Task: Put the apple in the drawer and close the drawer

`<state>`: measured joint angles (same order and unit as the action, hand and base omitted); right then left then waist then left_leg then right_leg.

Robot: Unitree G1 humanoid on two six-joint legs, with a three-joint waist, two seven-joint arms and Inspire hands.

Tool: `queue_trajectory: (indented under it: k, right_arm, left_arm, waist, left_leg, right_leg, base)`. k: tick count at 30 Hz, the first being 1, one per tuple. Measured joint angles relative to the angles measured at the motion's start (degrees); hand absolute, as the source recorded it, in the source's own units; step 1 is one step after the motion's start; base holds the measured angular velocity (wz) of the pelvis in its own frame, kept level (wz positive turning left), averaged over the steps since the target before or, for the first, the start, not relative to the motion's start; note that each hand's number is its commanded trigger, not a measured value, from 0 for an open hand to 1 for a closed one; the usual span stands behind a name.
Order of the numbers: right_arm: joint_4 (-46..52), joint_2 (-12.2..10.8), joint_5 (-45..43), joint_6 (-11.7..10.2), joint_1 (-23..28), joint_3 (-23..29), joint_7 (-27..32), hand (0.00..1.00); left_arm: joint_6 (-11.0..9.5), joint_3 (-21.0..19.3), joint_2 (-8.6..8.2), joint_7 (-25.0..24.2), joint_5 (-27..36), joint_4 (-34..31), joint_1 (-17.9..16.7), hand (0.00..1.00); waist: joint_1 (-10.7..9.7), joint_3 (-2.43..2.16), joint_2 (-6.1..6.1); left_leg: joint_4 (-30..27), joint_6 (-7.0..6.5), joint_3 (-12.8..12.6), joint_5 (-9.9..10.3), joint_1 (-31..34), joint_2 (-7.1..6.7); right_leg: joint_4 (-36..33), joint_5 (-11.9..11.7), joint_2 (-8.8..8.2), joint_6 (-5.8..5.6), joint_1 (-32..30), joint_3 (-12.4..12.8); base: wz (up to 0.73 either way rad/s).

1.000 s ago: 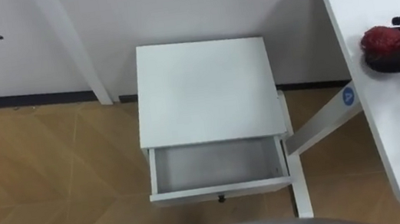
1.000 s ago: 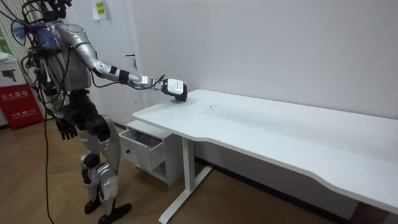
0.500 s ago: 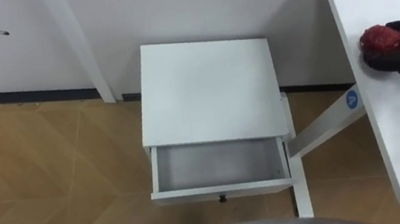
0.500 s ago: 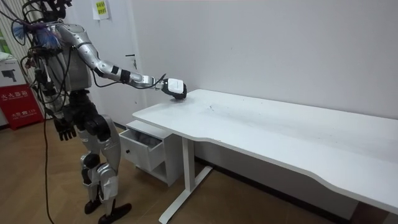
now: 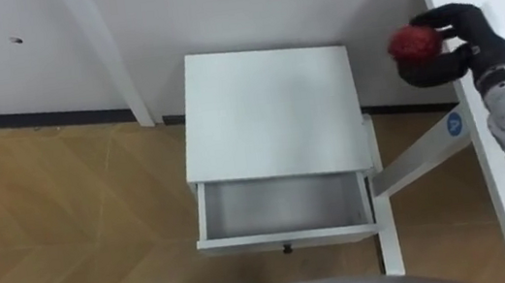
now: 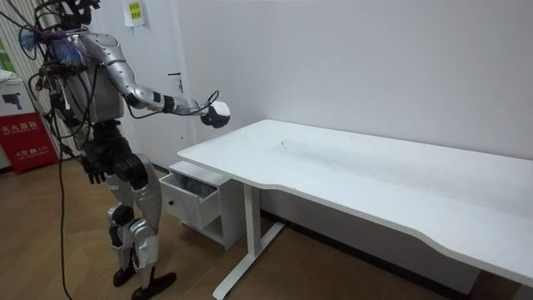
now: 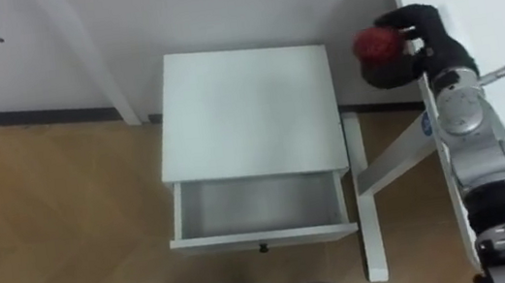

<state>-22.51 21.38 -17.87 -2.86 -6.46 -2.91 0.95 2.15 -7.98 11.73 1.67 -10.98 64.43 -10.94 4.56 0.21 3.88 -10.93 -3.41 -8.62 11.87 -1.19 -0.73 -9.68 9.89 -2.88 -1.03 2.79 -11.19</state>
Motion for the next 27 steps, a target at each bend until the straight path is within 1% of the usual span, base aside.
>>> queue_trajectory:
  k: [1, 2, 4, 5, 6, 9, 13, 15, 16, 20, 24, 27]
  right_arm:
    - [1.9, -0.6, -1.4, 0.0, 0.4, -1.3, -0.9, 1.0]
    - [2.6, -0.9, -1.8, 0.0, 0.5, -2.2, -1.2, 1.0]
    - [3.3, -2.5, -2.2, -0.2, 0.5, -4.7, -2.2, 1.0]
    - [3.3, -3.6, -2.4, -0.2, 0.5, -5.3, -3.1, 1.0]
    - [3.3, -4.0, -2.4, -0.2, 0.5, -5.6, -3.3, 1.0]
    - [3.0, -4.3, -2.7, -0.1, 1.0, -8.4, -4.5, 1.0]
    - [0.7, -4.6, -3.8, -0.1, 1.2, -11.9, -6.3, 1.0]
    - [0.6, -5.2, -5.3, 0.0, 2.4, -11.9, -6.8, 1.0]
    - [0.6, -5.6, -5.8, 0.0, 3.0, -11.9, -7.2, 1.0]
    - [0.6, -5.8, -6.9, 0.1, 5.0, -11.8, -8.0, 1.0]
    - [0.5, -6.2, -8.4, 0.2, 6.3, -11.9, -8.4, 1.0]
    - [0.5, -6.4, -10.0, 0.2, 6.9, -11.9, -8.5, 1.0]
  left_arm:
    - [-0.3, 0.5, 0.02, 0.0, 0.0, 0.0, 0.5, 0.0]
    - [-0.5, 0.9, 0.03, 0.0, 0.0, 0.0, 0.5, 0.0]
    - [-0.6, 2.7, 0.05, 0.0, 0.1, 0.1, 0.6, 0.0]
    - [-0.6, 2.8, 0.0, 0.0, 0.1, 0.4, 0.7, 0.0]
    - [-0.6, 2.8, 0.0, 0.0, 0.1, 0.6, 0.8, 0.0]
    - [-0.5, 3.9, -0.05, -0.1, 0.2, 1.3, 1.9, 0.0]
    - [-0.5, 4.0, -0.2, 0.1, 0.2, 1.4, 2.7, 0.0]
    - [-0.6, 4.0, -0.38, 0.3, 0.2, 1.4, 2.6, 0.0]
    - [-0.7, 4.4, -0.4, 0.4, 0.2, 1.4, 2.6, 0.0]
    - [-0.8, 4.9, -0.93, 0.4, 0.2, 1.2, 2.6, 0.0]
    - [-0.8, 6.0, -1.08, 0.6, 0.3, 0.8, 2.7, 0.0]
    - [-1.6, 6.1, -1.12, 0.6, 0.4, 0.6, 3.1, 0.0]
  waist:
    - [0.6, -0.02, 0.06]
    - [0.7, -0.06, 0.12]
    - [0.8, -0.26, 0.47]
    - [1.0, -0.3, 0.61]
    - [1.1, -0.26, 0.68]
    - [1.9, -0.18, 0.61]
    - [2.3, 0.12, 0.19]
    - [2.7, 0.01, -0.04]
    - [2.7, 0.04, -0.13]
    - [2.3, -0.02, -0.49]
    - [2.2, 0.04, -0.94]
    - [2.2, -0.02, -1.19]
  left_leg:
    - [0.0, 0.0, 0.0, 0.0, 0.0, 0.0]
    - [0.0, 0.0, 0.1, 0.0, 0.0, -0.01]
    - [-0.1, 0.0, 0.5, 0.0, 0.2, -0.08]
    - [-0.2, 0.0, 1.0, 0.0, 0.6, -0.12]
    - [-0.2, 0.0, 1.0, 0.0, 0.6, -0.12]
    - [-0.4, 0.0, 1.4, 0.0, 0.9, -0.18]
    - [-0.3, 0.0, 1.6, 0.0, 1.1, -0.17]
    - [-0.4, 0.02, 1.6, 0.0, 1.8, -0.17]
    - [-0.4, 0.03, 1.5, 0.0, 2.1, -0.17]
    - [-0.6, 0.03, 1.7, 0.0, 2.9, -0.18]
    - [-0.6, 0.03, 1.7, 0.0, 3.0, -0.16]
    - [-0.6, 0.04, 1.7, 0.0, 3.4, -0.16]
  right_leg:
    - [0.0, 0.0, -0.02, 0.0, 0.0, -0.1]
    - [0.0, 0.0, -0.02, 0.0, 0.1, -0.3]
    - [0.1, 0.0, -0.01, -0.01, 0.1, -1.0]
    - [0.1, 0.0, -0.05, -0.01, 0.1, -1.5]
    - [0.1, 0.0, -0.08, -0.01, 0.0, -1.5]
    - [0.2, 0.0, -0.15, -0.02, 0.0, -1.7]
    - [0.2, 0.0, -0.21, -0.02, -0.2, -1.7]
    - [0.1, 0.0, -0.15, -0.02, -0.9, -1.7]
    - [0.1, 0.0, -0.14, -0.02, -1.2, -1.7]
    - [0.1, 0.0, -0.25, -0.01, -1.8, -1.7]
    - [0.1, 0.0, -0.26, -0.01, -1.9, -1.6]
    - [0.1, 0.0, -0.26, -0.01, -2.3, -1.6]
  base:
    - [0.0]
    - [0.04]
    - [0.14]
    - [0.18]
    - [0.12]
    - [0.06]
    - [0.03]
    - [-0.02]
    - [-0.04]
    - [0.02]
    - [0.0]
    - [0.0]
